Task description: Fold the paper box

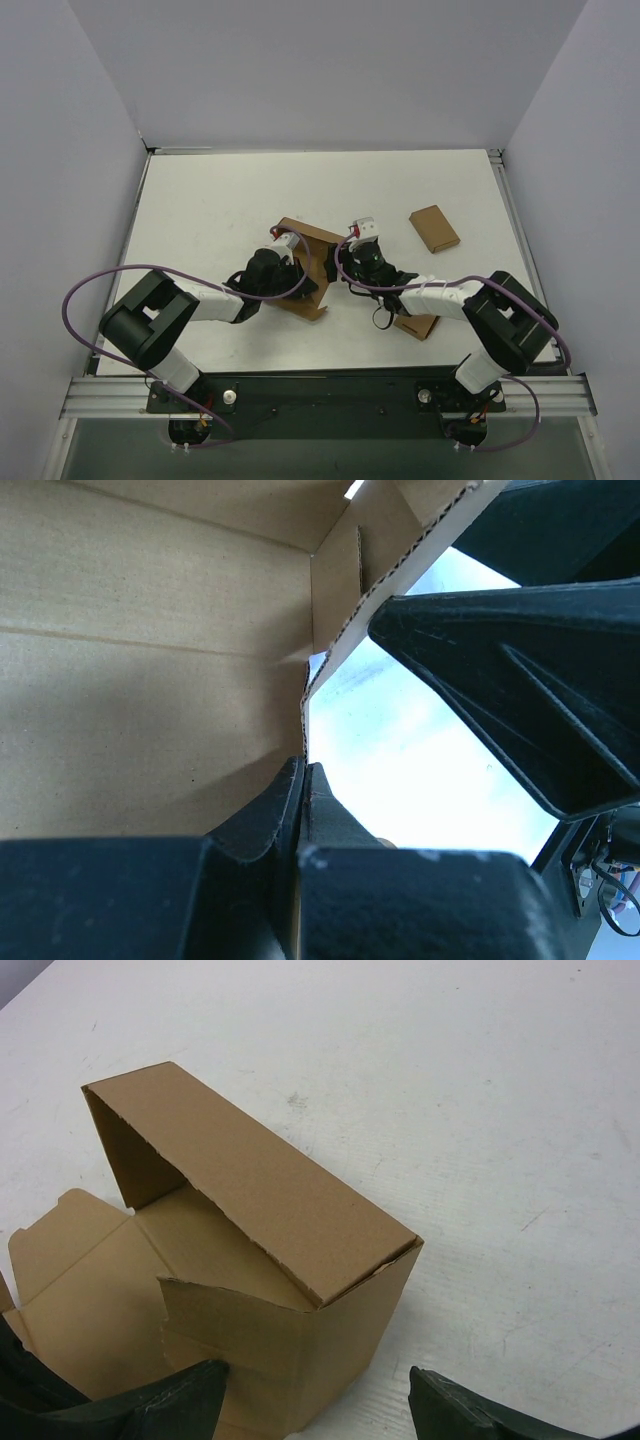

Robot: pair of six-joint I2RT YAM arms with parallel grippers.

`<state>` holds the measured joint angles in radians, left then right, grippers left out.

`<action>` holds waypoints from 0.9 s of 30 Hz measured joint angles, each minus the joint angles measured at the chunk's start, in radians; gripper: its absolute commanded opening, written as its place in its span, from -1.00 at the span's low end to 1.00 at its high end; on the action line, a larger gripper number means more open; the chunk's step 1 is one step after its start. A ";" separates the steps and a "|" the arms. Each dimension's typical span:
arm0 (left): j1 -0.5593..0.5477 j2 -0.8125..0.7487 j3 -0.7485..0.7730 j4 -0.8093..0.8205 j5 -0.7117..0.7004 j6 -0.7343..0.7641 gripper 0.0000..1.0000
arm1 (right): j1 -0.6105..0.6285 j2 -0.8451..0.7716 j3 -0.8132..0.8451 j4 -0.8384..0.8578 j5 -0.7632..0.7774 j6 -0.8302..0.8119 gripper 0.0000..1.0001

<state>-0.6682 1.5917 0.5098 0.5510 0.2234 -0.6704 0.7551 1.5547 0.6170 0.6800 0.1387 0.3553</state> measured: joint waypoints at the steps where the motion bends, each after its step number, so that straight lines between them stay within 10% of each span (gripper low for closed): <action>1: 0.000 0.000 0.000 0.000 0.000 0.000 -0.98 | 0.000 0.002 0.000 0.003 0.000 0.005 0.43; 27: -0.010 0.000 0.000 -0.003 0.021 -0.003 -0.98 | 0.031 0.082 0.107 -0.143 0.129 0.142 0.05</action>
<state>-0.6777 1.5921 0.5102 0.5480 0.2443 -0.6731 0.7856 1.6371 0.7238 0.5373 0.2676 0.4976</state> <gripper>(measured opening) 0.050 0.548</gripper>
